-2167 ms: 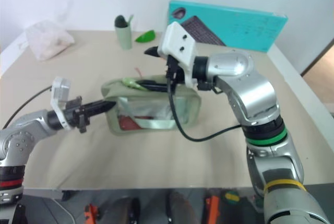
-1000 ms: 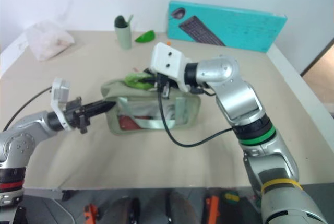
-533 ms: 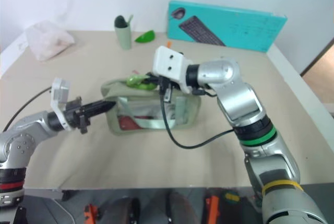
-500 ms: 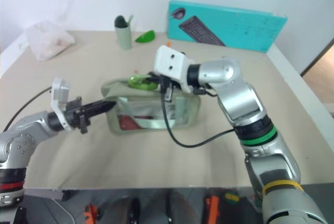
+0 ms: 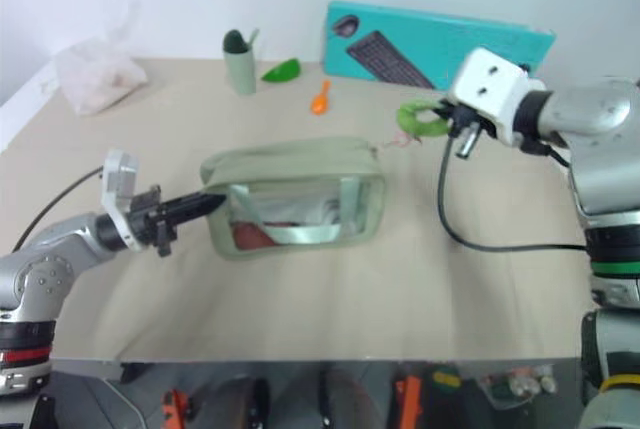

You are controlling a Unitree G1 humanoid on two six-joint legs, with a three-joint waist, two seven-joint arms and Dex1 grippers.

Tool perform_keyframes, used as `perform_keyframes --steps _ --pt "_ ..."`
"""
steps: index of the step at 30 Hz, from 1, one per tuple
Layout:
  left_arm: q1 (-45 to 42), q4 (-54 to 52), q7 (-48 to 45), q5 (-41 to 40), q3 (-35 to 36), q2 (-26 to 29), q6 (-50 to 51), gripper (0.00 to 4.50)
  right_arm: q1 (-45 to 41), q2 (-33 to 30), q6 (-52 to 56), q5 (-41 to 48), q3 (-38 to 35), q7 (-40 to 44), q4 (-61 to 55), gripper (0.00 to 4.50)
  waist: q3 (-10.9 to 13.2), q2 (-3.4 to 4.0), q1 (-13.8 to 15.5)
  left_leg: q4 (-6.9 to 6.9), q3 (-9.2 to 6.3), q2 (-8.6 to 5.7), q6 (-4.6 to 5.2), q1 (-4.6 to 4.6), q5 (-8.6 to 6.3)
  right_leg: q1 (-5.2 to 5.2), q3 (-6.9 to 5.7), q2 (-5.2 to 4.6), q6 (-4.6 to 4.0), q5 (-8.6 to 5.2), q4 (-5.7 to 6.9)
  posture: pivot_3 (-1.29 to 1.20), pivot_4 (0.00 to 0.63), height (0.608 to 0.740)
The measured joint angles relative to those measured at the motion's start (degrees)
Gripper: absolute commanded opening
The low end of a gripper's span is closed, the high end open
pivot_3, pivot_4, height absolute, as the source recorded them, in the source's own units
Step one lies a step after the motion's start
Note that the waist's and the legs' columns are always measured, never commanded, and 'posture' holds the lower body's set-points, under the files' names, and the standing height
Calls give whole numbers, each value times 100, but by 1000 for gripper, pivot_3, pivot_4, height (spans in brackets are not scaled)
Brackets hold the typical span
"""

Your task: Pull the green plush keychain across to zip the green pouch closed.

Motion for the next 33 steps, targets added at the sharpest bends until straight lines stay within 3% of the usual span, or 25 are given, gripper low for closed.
perform_keyframes --steps 6,14,24,25,28,29,31,33 --pt "-58 9 -95 3 -148 -24 1 0 1011 -195 -272 -246 2 -286 31 77 -1 -1 -37 -5 9 10 0 12 0 2 11 9 15 9 2 0 150 740" --pt "-46 67 -80 21 -68 4 39 0 1975 1357 772 -376 598 -731 -1008 77 0 2 -96 -1 -4 26 -15 21 12 5 7 32 28 18 17 0 150 740" --pt "-46 70 112 -88 5 5 193 0 1824 1396 855 -522 636 -675 -975 77 -1 0 -130 1 3 23 -14 22 12 6 14 28 14 9 17 0 150 740" --pt "-46 70 140 -110 13 4 214 0 1788 1397 856 -515 619 -665 -950 715 -1 0 -130 1 2 23 -14 22 12 6 13 29 14 10 17 0 150 740" --pt "-48 71 202 -186 36 4 321 0 1679 1406 981 -294 437 -603 -884 1583 -1 0 -131 0 1 23 -15 21 12 6 13 29 18 12 17 0 150 740" --pt "-53 72 265 -224 50 -2 360 770 1620 1432 1048 -217 321 -612 -843 2042 -1 0 -132 0 1 23 -14 21 12 6 13 29 25 16 17 0 150 740" --pt "-76 112 382 -358 148 -23 520 1445 1579 1434 1146 -70 107 -613 -801 2774 -1 0 -129 1 -3 22 -15 20 12 8 9 28 25 16 17 0 150 740" --pt "-90 136 412 -455 210 -22 632 2115 1584 1431 1234 99 -69 -572 -779 3007 -1 0 -129 0 -3 20 -14 19 12 8 10 27 26 16 17 0 150 740"
